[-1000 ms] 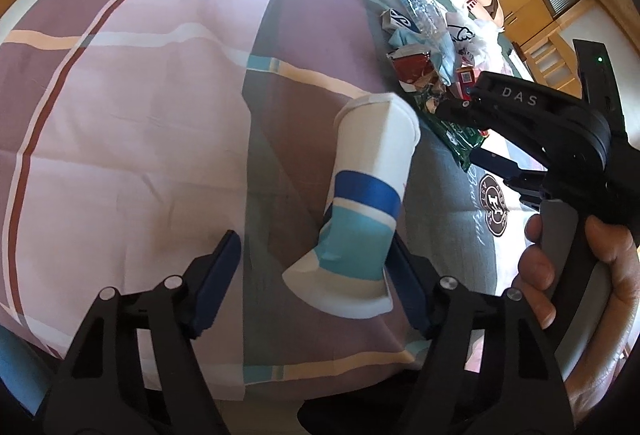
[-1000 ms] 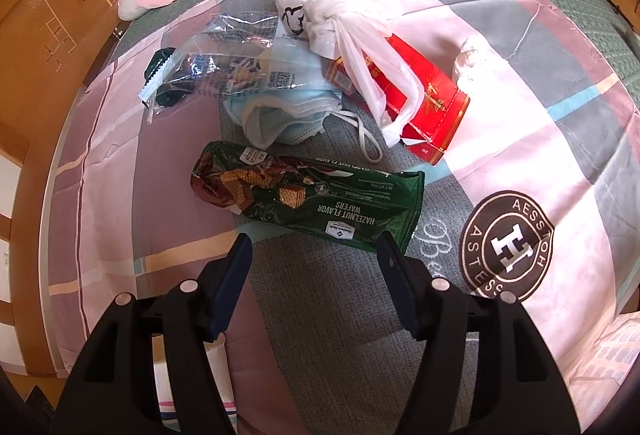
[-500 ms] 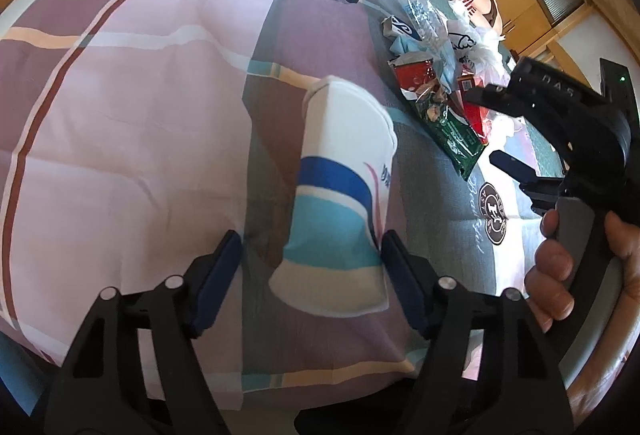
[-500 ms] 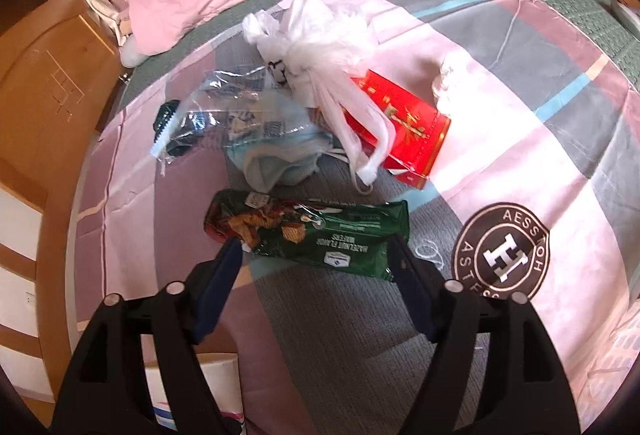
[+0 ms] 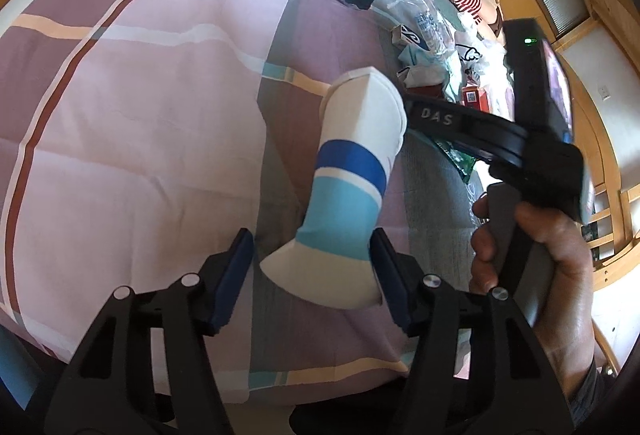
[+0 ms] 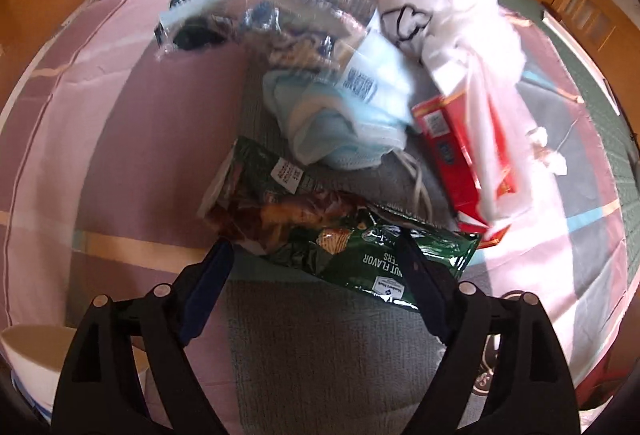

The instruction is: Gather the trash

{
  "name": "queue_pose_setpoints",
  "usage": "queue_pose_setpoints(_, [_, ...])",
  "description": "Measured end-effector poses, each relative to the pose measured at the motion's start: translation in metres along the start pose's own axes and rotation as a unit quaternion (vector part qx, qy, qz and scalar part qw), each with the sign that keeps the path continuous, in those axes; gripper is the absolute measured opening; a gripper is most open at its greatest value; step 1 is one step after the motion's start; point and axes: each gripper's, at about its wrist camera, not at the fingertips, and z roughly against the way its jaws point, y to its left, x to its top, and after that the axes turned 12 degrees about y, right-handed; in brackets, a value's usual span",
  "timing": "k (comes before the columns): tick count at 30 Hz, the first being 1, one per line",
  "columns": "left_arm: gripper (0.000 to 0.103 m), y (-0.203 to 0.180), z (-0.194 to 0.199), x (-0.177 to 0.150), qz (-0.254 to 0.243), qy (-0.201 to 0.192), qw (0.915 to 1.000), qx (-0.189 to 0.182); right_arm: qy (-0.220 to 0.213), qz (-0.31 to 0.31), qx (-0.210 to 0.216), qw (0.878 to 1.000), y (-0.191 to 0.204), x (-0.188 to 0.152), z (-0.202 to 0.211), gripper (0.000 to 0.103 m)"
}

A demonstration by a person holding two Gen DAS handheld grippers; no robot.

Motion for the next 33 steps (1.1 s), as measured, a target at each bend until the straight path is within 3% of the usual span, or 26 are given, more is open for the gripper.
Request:
queue_pose_setpoints(2, [0.06,0.001,0.0,0.0,0.0,0.001,1.0,0.0,-0.007,0.007,0.004,1.0,0.001,-0.001,0.003,0.067])
queue_pose_setpoints(4, [0.06,0.001,0.001,0.0,0.0,0.002,1.0,0.0,-0.014,0.024,0.003,1.0,0.007,-0.003,0.008,0.038])
queue_pose_setpoints(5, [0.058,0.001,0.001,0.0,0.001,0.001,1.0,0.0,-0.016,0.038,0.003,0.999,0.012,-0.005,0.009,0.031])
queue_pose_setpoints(7, [0.056,0.001,0.001,0.0,0.001,0.001,1.0,0.002,-0.015,0.053,0.005,0.998,0.02,-0.009,0.011,0.005])
queue_pose_setpoints(11, [0.051,0.005,0.002,0.0,0.005,0.001,1.0,0.004,-0.01,0.047,0.032,0.998,0.017,-0.012,0.014,0.001])
queue_pose_setpoints(15, [0.051,0.006,0.004,-0.001,0.01,0.0,0.9999,0.001,-0.006,0.001,0.092,0.996,0.003,-0.021,0.028,0.001])
queue_pose_setpoints(20, [0.051,0.008,0.007,-0.001,0.019,-0.004,0.9998,0.001,0.024,-0.092,0.195,0.976,-0.018,-0.041,0.037,0.001])
queue_pose_setpoints(25, [0.051,0.014,0.009,-0.002,0.028,-0.002,0.9996,0.001,0.012,-0.134,0.214,0.968,-0.027,-0.055,0.047,0.001])
queue_pose_setpoints(33, [0.051,0.015,0.01,-0.002,0.028,-0.002,0.9996,0.004,0.019,-0.132,0.217,0.967,-0.025,-0.053,0.042,0.001])
